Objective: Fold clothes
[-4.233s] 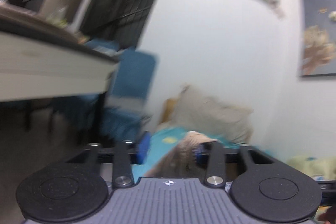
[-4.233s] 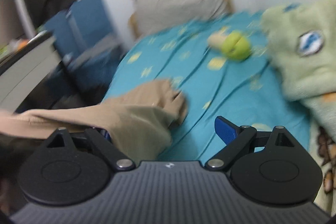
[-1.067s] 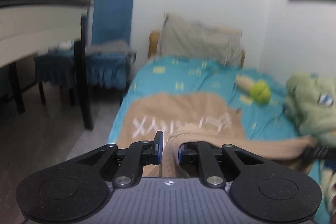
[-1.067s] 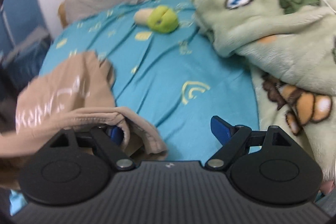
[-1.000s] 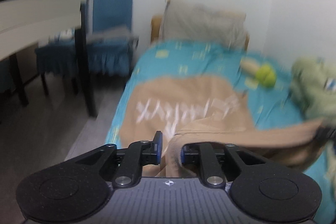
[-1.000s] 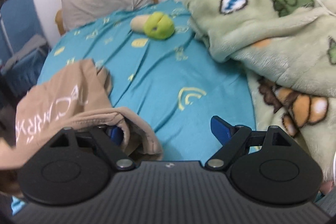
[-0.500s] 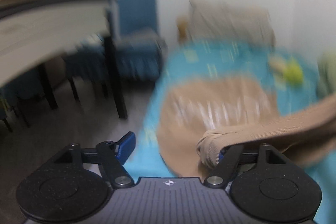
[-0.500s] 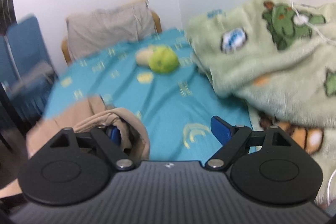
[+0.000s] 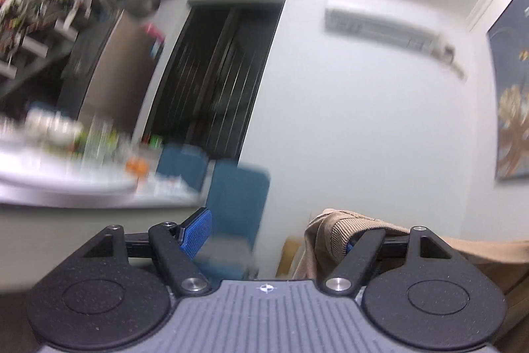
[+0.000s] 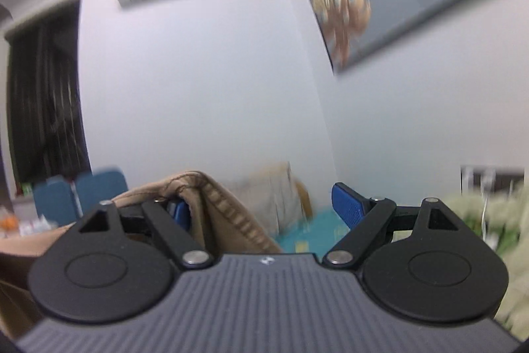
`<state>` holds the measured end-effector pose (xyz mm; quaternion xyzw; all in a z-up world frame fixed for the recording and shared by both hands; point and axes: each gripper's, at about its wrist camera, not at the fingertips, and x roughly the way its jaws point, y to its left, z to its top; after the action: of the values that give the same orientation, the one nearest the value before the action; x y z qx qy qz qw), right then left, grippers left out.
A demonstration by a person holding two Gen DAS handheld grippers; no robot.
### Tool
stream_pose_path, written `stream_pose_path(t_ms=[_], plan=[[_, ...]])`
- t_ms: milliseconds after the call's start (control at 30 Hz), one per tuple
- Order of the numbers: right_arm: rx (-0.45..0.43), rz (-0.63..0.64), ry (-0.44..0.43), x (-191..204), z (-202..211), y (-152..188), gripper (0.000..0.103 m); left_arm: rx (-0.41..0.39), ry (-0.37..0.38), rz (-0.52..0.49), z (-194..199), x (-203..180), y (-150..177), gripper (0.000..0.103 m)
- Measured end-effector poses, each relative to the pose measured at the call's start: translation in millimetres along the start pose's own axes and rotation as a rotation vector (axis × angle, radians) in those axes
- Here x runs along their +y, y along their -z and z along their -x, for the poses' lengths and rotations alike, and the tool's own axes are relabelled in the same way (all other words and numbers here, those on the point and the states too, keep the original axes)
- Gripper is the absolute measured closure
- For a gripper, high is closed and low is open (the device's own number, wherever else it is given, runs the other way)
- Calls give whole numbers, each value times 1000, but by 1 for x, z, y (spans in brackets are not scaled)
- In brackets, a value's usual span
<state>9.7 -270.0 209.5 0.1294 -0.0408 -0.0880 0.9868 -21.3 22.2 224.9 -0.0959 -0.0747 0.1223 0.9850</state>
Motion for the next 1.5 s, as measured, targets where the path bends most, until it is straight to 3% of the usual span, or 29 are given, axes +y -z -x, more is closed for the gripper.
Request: stream_pose_path(t_ms=[167, 400, 533, 633, 700, 833, 1167, 1267, 1400, 1500], plan=[[-61, -38, -35, -12, 31, -70, 17, -66, 99, -34, 25, -19, -79, 27], [-141, -54, -87, -18, 47, -136, 15, -137, 149, -79, 39, -46, -148, 26], [-95, -31, -70, -12, -8, -117, 15, -129, 143, -84, 16, -65, -166, 26], [-54, -16, -56, -8, -53, -98, 15, -85, 131, -98, -36, -77, -156, 26], [-27, -6, -46, -5, -83, -86, 15, -43, 117, -117, -76, -84, -133, 24], [38, 17, -24, -1, -148, -52, 16, 63, 83, -170, -165, -94, -45, 23], [361, 101, 38, -11, -383, 209, 17, 378, -3, -159, -386, -91, 262, 24], [480, 121, 41, -18, -424, 274, 18, 497, -20, -147, -437, -83, 350, 25], [643, 142, 43, -28, -473, 354, 18, 663, -29, -158, -492, -68, 435, 26], [766, 158, 44, -35, -510, 414, 18, 771, -41, -226, -510, -65, 482, 26]])
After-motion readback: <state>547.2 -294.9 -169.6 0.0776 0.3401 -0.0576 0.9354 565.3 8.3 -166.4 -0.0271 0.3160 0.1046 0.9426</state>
